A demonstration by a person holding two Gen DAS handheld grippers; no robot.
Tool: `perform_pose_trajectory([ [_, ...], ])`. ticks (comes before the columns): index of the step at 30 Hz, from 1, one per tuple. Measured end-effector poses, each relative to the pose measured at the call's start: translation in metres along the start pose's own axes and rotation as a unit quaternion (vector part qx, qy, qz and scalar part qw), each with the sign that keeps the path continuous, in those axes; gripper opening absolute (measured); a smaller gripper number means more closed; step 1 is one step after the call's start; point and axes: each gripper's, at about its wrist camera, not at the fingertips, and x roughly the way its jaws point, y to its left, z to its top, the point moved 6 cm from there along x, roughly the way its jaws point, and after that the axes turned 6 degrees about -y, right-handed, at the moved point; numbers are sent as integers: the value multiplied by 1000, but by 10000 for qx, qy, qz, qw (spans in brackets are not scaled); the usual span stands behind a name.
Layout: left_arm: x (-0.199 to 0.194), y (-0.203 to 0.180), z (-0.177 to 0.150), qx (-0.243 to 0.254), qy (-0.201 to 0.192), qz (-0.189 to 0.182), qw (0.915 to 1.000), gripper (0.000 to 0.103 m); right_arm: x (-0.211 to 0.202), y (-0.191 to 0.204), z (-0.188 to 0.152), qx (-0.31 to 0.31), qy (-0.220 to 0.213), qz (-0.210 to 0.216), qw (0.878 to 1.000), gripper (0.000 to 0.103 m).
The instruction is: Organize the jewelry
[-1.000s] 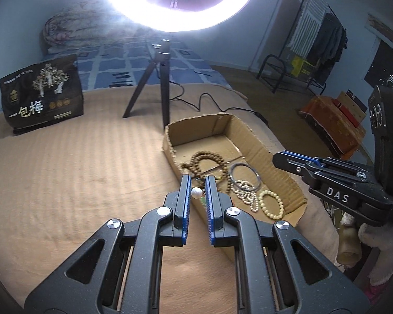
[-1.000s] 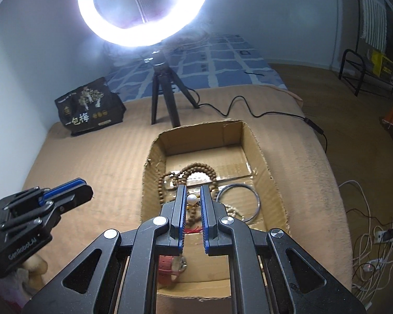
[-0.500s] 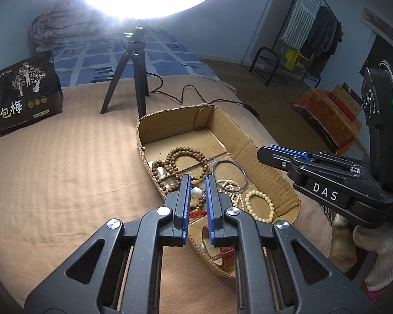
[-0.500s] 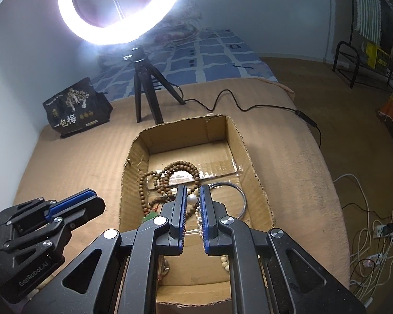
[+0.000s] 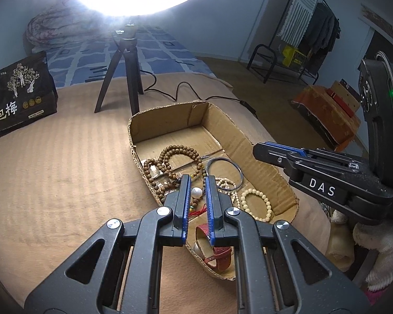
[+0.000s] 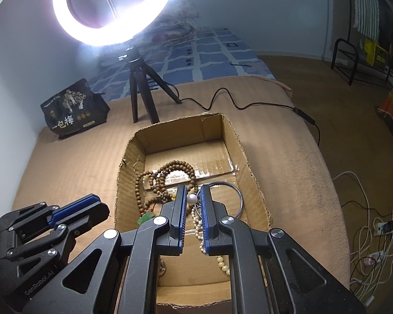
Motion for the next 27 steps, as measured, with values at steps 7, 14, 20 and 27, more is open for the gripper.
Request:
perform_pose_trajectory([
  [7, 0, -1, 0, 78, -24, 64, 9999, 10, 1, -2, 1, 32, 1, -93, 10000, 39],
  [14, -3, -2, -1, 99, -117, 110, 9998, 58, 2, -3, 0, 43, 19, -232, 9997, 63],
  [20, -2, -3, -1, 145, -71, 164, 9997, 59, 2, -6, 1, 25, 21, -417, 9991, 70],
  [27, -4, 0, 0, 103, -69, 215, 9997, 60, 2, -6, -1, -11, 89, -514, 9986, 70],
])
